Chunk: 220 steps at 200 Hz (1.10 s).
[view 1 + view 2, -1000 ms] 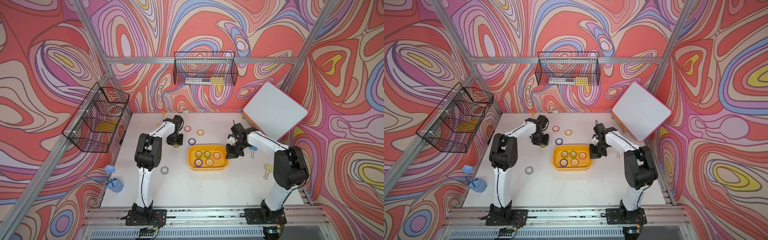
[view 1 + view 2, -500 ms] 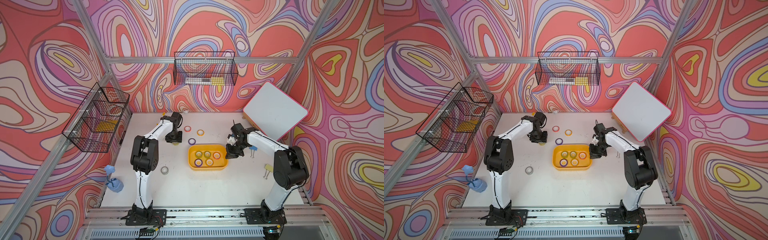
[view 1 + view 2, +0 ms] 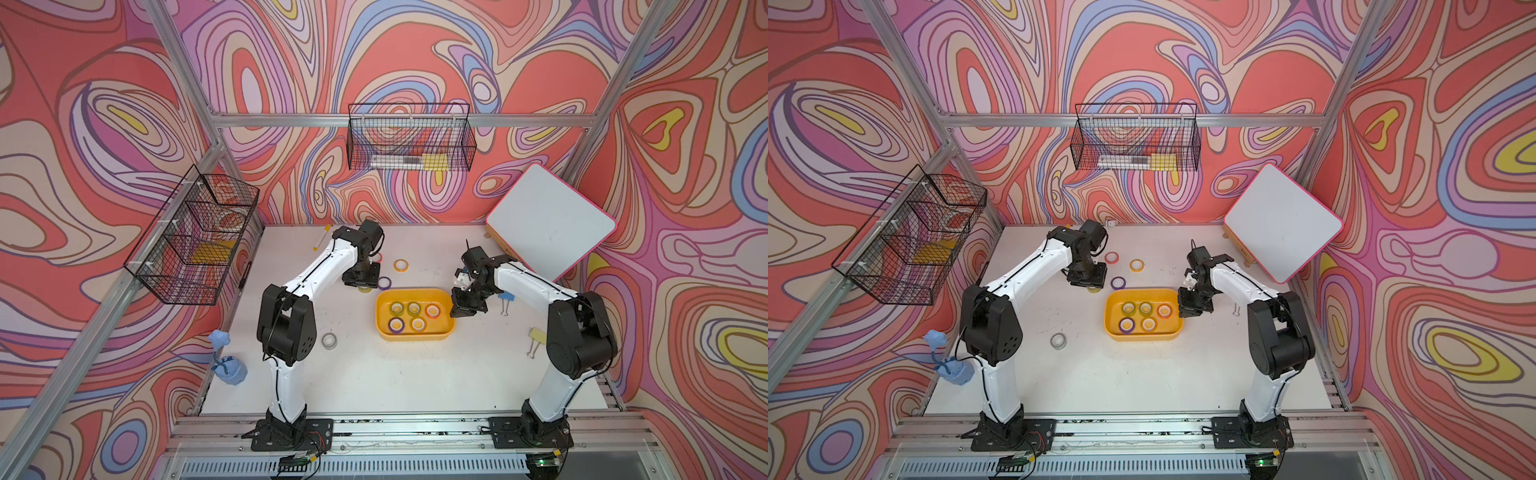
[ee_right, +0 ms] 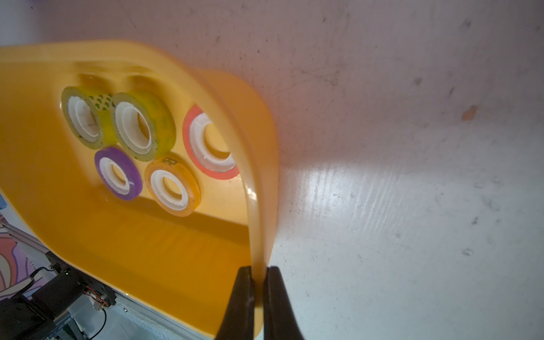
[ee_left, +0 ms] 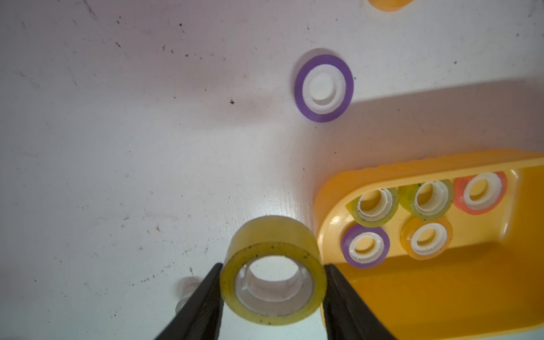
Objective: Put the transparent tape into the storage box
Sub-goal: Place the tape in the storage box.
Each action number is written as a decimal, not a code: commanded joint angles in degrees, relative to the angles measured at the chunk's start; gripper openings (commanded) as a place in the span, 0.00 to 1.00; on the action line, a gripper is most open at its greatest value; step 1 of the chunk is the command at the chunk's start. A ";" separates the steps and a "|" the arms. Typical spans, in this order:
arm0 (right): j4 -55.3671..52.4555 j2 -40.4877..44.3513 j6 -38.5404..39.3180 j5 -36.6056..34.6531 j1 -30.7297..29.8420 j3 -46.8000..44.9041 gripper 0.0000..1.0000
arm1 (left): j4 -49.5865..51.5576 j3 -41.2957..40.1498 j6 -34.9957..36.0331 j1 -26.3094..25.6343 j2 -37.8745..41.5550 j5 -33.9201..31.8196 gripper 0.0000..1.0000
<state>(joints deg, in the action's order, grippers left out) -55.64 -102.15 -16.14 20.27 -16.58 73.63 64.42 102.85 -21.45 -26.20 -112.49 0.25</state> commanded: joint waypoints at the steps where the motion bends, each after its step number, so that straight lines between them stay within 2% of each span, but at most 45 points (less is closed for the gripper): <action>1: 1.42 -1.20 0.49 -0.40 -0.32 -0.54 0.00 | 4.79 2.04 -0.95 -2.78 2.79 0.37 0.56; 90: 1.05 -1.05 0.31 -0.67 -0.29 -0.15 0.00 | 3.62 7.21 -2.60 -14.05 -1.18 1.62 0.56; 220: 2.48 -0.42 -1.09 -0.22 -0.28 -0.72 0.00 | -2.11 8.35 -2.23 -15.81 -10.18 3.18 0.56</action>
<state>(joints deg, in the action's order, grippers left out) -55.22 -102.13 -16.43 20.34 -16.60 73.58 63.44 109.78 -23.83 -41.41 -120.31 2.90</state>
